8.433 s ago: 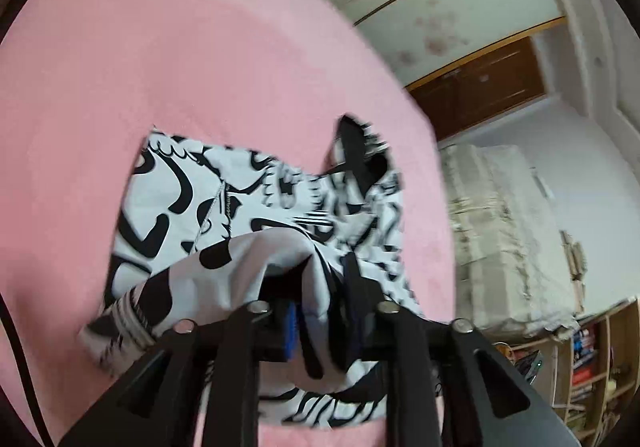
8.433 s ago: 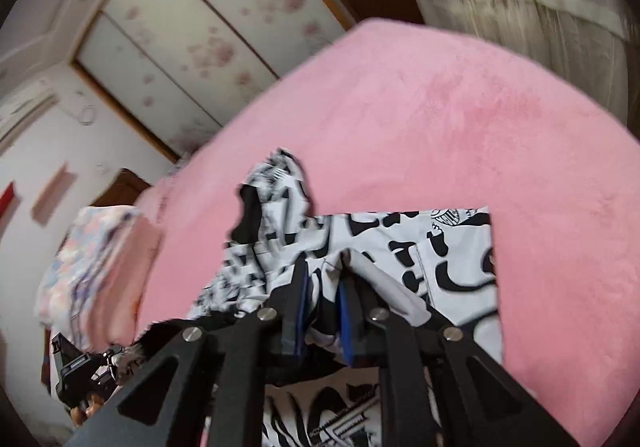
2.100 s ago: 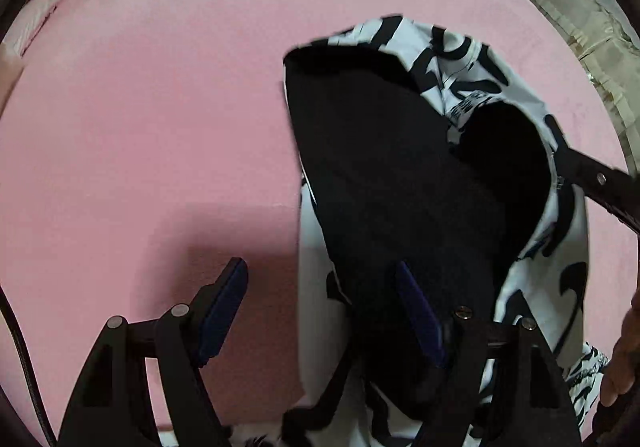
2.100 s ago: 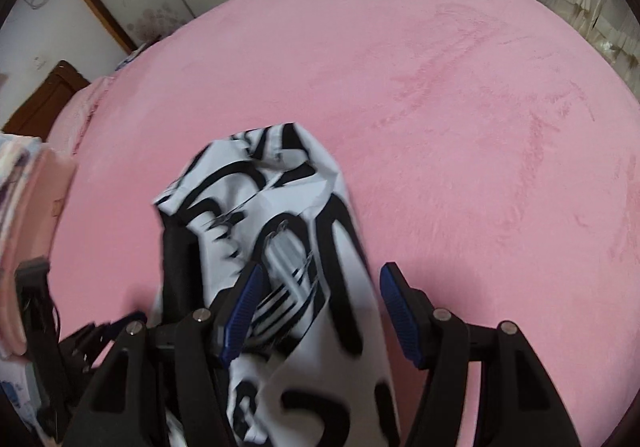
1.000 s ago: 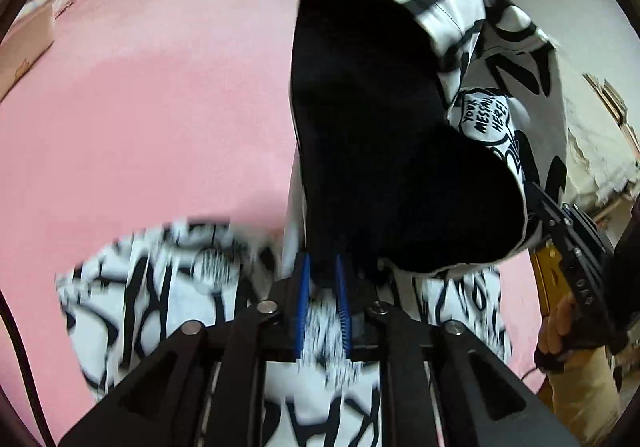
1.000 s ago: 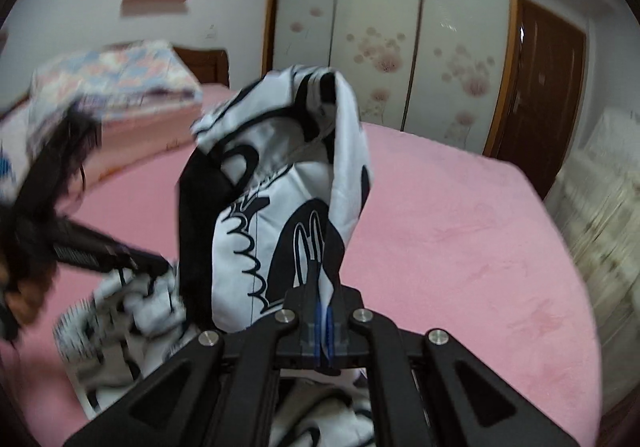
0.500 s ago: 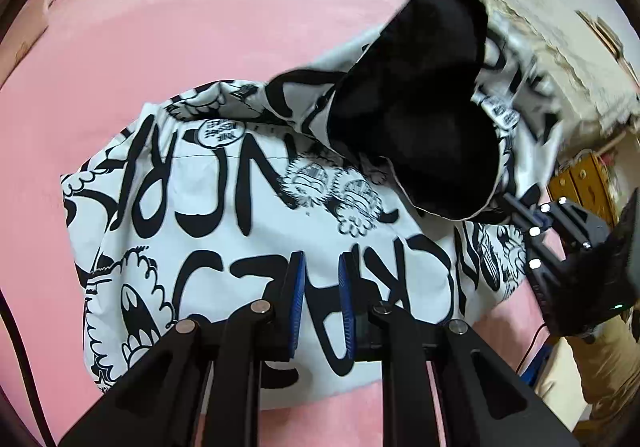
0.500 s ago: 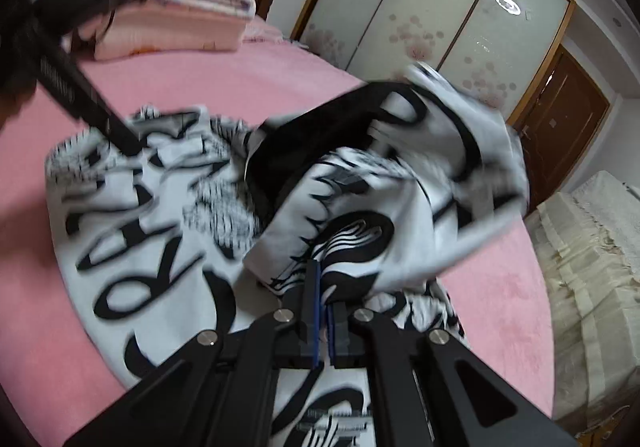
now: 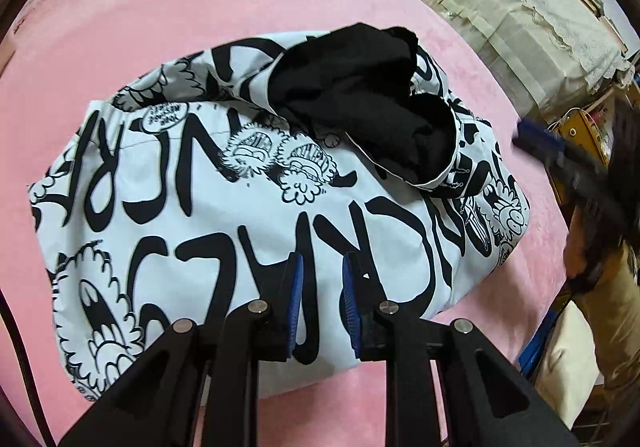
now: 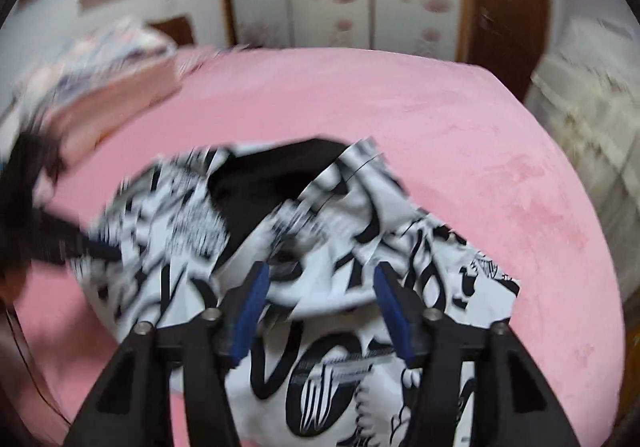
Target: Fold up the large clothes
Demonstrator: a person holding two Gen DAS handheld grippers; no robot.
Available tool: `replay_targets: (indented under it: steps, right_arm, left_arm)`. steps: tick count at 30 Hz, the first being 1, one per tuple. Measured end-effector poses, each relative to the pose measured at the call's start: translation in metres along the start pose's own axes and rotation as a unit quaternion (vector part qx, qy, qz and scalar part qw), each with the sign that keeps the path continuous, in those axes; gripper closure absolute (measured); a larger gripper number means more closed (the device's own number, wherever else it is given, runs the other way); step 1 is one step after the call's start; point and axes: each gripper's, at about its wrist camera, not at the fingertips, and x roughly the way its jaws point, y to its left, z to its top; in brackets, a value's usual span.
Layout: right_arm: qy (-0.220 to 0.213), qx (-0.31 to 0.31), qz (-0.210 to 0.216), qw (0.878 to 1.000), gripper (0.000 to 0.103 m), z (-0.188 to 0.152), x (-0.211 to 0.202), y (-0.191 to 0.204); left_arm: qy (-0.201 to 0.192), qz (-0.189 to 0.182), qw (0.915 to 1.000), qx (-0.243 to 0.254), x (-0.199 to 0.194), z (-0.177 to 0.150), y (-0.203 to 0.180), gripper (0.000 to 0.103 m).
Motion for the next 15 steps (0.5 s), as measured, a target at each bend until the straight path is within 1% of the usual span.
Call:
replay_targets:
  steps: [3, 4, 6, 7, 9, 10, 12, 13, 15]
  right_arm:
    - [0.017, 0.070, 0.022, 0.997, 0.041, 0.027, 0.023, -0.031]
    - [0.028, 0.098, 0.038, 0.994, 0.041, 0.036, 0.035, -0.042]
    - [0.036, 0.140, 0.048, 0.988, 0.041, 0.048, 0.054, -0.059]
    - [0.042, 0.148, 0.048, 0.987, 0.041, 0.055, 0.065, -0.066]
    - [0.054, 0.147, 0.028, 0.987, 0.041, 0.066, 0.084, -0.075]
    - [0.060, 0.145, 0.028, 0.987, 0.041, 0.070, 0.093, -0.079]
    - [0.076, 0.148, 0.051, 0.985, 0.041, 0.075, 0.110, -0.088]
    - [0.089, 0.151, 0.072, 0.982, 0.041, 0.077, 0.119, -0.092]
    - [0.106, 0.150, 0.083, 0.979, 0.041, 0.078, 0.135, -0.096]
  left_arm:
    - [0.004, -0.004, 1.0000, -0.003, 0.006, 0.001, -0.002, 0.085]
    - [0.005, -0.005, 1.0000, -0.003, 0.009, 0.002, -0.002, 0.085]
    - [0.007, -0.007, 0.9999, -0.003, 0.013, 0.003, -0.002, 0.085]
    - [0.009, -0.006, 0.9999, -0.003, 0.015, 0.005, -0.002, 0.085]
    - [0.011, -0.006, 0.9999, -0.004, 0.018, 0.007, -0.001, 0.085]
    - [0.012, -0.006, 0.9999, -0.005, 0.020, 0.008, 0.001, 0.085]
    - [0.013, -0.007, 0.9999, -0.007, 0.022, 0.011, 0.003, 0.085]
    - [0.012, -0.008, 0.9999, -0.009, 0.023, 0.012, 0.005, 0.085]
    - [0.012, -0.011, 0.9998, -0.012, 0.026, 0.015, 0.008, 0.085]
